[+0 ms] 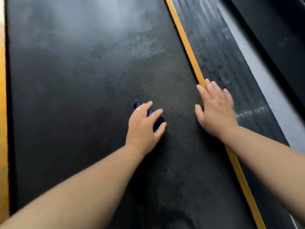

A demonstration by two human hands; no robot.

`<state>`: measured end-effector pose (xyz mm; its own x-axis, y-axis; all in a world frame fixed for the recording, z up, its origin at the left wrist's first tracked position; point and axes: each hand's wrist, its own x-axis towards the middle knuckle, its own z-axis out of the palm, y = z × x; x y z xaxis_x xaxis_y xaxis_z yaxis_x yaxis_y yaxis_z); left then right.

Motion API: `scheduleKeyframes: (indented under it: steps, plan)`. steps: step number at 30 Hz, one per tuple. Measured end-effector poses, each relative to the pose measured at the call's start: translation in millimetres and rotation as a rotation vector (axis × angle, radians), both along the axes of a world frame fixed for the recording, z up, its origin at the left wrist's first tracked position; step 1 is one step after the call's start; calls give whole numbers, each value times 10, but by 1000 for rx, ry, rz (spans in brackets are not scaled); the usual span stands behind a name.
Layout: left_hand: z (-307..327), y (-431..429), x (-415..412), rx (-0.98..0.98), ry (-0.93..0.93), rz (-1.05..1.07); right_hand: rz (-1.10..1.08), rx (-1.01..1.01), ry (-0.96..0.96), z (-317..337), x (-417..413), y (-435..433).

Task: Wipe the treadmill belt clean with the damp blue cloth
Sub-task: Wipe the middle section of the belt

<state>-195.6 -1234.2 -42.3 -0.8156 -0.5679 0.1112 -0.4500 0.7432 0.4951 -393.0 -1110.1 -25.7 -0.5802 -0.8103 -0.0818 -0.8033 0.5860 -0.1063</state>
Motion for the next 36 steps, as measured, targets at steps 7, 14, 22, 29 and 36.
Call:
scheduleKeyframes:
  steps: [7, 14, 22, 29, 36]
  plan:
    - [-80, -529, 242, -323, -96, -237, -20, -128, -168, -38, -75, 55]
    - [0, -524, -678, -203, -147, 16, -31, -159, -175, -43, -90, 53]
    - [-80, -255, -234, -291, -181, -358, -43, -160, -173, -27, -57, 53]
    - [34, -241, -442, -165, -210, 85, -44, -119, -164, 17, -66, 36]
    - [-158, -150, -544, -240, -102, -421, -20, -102, -158, 30, -81, 37]
